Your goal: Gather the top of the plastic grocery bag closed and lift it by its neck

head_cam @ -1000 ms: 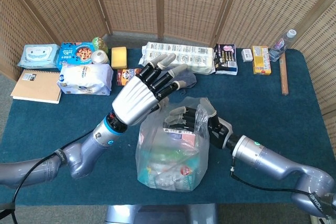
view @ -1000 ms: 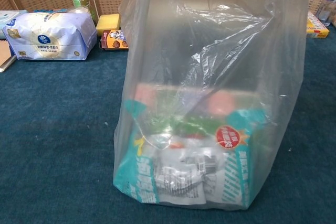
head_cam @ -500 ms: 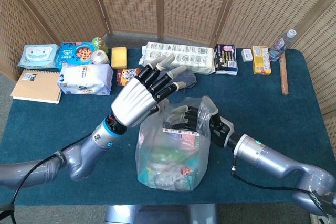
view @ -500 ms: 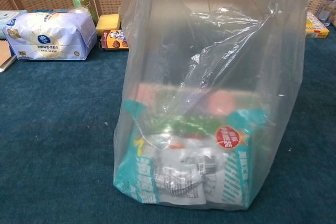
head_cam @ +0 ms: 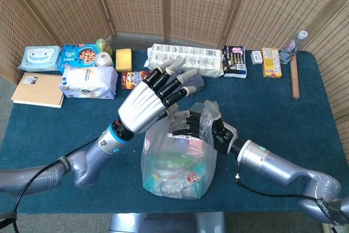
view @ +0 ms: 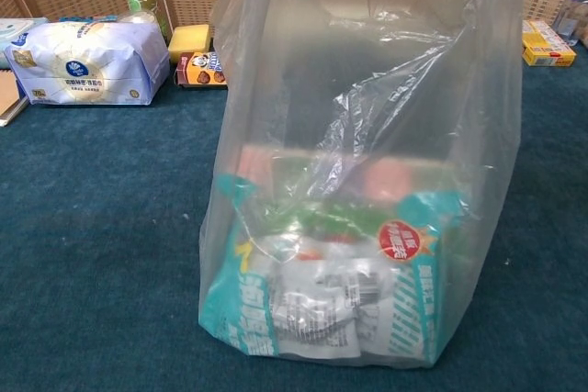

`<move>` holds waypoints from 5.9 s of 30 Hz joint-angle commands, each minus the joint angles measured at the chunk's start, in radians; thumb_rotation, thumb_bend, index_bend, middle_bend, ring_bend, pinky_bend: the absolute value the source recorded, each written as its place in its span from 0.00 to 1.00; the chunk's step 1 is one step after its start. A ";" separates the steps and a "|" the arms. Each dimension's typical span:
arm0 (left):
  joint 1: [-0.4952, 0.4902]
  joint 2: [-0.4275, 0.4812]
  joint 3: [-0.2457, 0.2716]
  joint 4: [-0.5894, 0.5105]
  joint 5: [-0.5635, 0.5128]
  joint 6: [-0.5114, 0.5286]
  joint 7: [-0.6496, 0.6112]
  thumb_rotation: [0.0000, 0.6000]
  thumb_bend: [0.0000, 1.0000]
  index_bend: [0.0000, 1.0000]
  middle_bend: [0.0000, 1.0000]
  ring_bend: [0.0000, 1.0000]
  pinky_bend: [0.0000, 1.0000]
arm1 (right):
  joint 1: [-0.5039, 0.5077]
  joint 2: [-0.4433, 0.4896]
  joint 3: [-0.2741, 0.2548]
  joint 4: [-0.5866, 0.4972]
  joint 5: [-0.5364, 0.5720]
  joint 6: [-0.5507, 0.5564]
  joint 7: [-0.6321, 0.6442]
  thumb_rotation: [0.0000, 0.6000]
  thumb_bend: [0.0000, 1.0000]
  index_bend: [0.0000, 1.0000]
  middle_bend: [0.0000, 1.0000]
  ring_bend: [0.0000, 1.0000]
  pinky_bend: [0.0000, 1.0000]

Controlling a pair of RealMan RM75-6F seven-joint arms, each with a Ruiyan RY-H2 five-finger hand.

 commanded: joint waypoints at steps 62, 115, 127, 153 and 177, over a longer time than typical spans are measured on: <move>-0.007 0.021 0.003 -0.004 -0.013 0.013 -0.023 1.00 0.04 0.29 0.18 0.01 0.16 | -0.098 -0.046 0.157 -0.043 0.167 -0.034 -0.218 0.02 0.12 0.33 0.35 0.29 0.19; -0.035 0.003 -0.014 0.009 -0.028 -0.001 -0.003 1.00 0.04 0.28 0.18 0.01 0.16 | -0.112 -0.117 0.212 -0.049 0.126 -0.076 -0.238 0.00 0.13 0.30 0.31 0.23 0.14; -0.048 -0.002 -0.018 -0.004 -0.029 -0.009 -0.011 1.00 0.04 0.28 0.18 0.01 0.16 | -0.103 -0.132 0.230 -0.060 0.196 -0.093 -0.295 0.00 0.13 0.30 0.31 0.23 0.14; -0.028 0.019 -0.011 -0.009 -0.018 0.022 -0.026 1.00 0.04 0.28 0.18 0.01 0.16 | -0.155 -0.130 0.287 -0.051 0.243 -0.126 -0.337 0.00 0.13 0.28 0.31 0.22 0.13; -0.030 0.018 -0.015 0.014 -0.026 0.018 -0.027 1.00 0.04 0.28 0.17 0.00 0.16 | -0.180 -0.143 0.325 -0.053 0.249 -0.158 -0.358 0.00 0.13 0.27 0.29 0.20 0.09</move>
